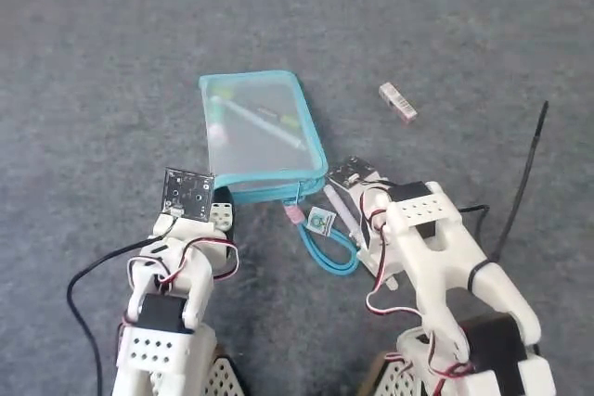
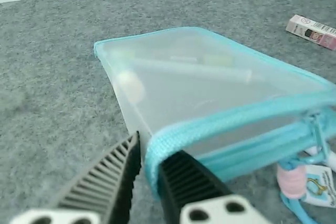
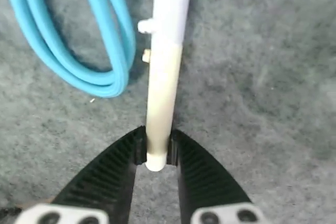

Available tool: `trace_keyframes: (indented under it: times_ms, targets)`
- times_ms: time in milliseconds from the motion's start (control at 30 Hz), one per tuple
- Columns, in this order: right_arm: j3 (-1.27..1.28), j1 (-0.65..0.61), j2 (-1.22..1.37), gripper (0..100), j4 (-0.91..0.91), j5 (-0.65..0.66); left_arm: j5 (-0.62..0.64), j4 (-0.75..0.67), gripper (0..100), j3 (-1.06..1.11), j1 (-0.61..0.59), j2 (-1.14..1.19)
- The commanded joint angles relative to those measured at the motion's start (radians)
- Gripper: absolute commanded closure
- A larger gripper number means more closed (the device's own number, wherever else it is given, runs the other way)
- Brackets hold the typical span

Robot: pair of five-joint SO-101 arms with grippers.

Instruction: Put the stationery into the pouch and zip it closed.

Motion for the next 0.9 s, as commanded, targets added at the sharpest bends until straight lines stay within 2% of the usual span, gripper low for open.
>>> trace_keyframes:
  times_ms: [0,133,300,367,467,567,700,767,867]
  targets:
    - [-0.028,0.015,-0.007,99.1,0.012,0.018,-0.002,-0.023,99,-0.01,-0.005,-0.006]
    - [-0.149,0.068,-0.09,99.1,0.153,0.02,-0.002,-0.023,99,-0.01,-0.005,-0.006]
    - [-0.397,0.111,-0.332,99.1,0.421,0.057,-0.002,-0.023,99,-0.01,-0.005,-0.006]
    - [-0.508,0.101,-0.423,99.1,0.532,0.06,-0.002,-0.023,99,-0.01,-0.005,-0.006]
    - [-0.628,-0.005,-0.518,99.1,0.656,0.058,-0.002,-0.026,99,-0.01,-0.005,-0.006]
    - [-0.637,-0.102,-0.562,99.1,0.653,0.052,-0.002,-0.026,99,-0.01,-0.005,-0.006]
    - [-0.635,-0.125,-0.556,99.1,0.651,0.052,-0.002,-0.025,99,-0.01,-0.005,-0.006]
    - [-0.614,-0.105,-0.536,99.1,0.642,0.061,-0.002,-0.025,99,-0.01,-0.005,-0.006]
    - [-0.516,0.008,-0.476,99.1,0.55,0.089,-0.002,-0.025,99,-0.01,-0.005,-0.006]
